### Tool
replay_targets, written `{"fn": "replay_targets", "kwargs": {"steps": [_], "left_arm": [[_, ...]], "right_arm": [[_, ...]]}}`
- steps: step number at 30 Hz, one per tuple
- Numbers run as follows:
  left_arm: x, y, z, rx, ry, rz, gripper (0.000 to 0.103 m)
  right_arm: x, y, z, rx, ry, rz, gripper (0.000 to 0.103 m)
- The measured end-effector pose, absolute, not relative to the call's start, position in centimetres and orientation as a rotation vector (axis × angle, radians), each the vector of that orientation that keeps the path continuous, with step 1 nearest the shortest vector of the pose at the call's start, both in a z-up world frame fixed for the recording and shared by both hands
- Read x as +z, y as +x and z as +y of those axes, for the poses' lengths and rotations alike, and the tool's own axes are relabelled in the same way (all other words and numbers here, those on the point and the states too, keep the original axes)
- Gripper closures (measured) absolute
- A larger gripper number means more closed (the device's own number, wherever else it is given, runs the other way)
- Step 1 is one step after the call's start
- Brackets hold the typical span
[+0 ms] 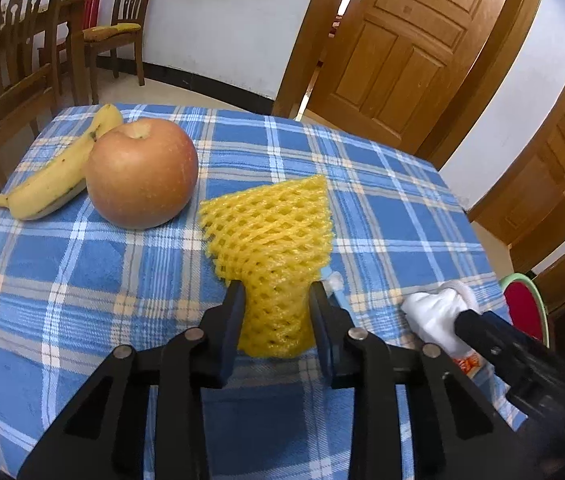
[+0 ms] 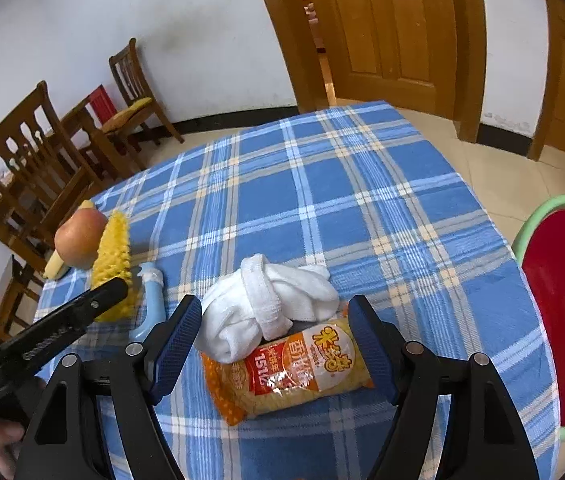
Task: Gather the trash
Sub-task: 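Grasp the yellow foam net with the left tool while the right tool grasps the white sock, then lift and carry the foam net and white sock over the red bucket with both tools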
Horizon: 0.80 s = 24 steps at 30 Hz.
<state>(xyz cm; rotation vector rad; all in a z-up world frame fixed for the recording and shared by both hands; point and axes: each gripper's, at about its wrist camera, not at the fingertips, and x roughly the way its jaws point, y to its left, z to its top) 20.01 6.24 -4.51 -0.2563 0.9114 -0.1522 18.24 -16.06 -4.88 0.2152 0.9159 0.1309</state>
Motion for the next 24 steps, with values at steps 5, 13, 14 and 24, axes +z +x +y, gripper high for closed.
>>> {"fn": "replay_targets", "kwargs": {"steps": [5,13,14,24], "left_arm": [[-3.3,19.2,5.9,-0.165,-0.249,0.886,0.073],[-1.5,17.5,5.0,-0.199,-0.233,0.852,0.073],[-1.2,17.4,4.8,-0.204,-0.230,0.848,0.073],[1.2,15.1,2.3,-0.268,-0.190,0.810,0.073]], "right_arm": [[-5.2,18.5,-15.5,0.160,0.185,0.918,0.066],[-3.9,17.1,-16.4,0.173,0.224,0.874,0.080],[-3.5,16.7,-16.6,0.171,0.230,0.862,0.081],[-0.5,12.6,-19.5,0.152,0.302,0.768,0.085]]}}
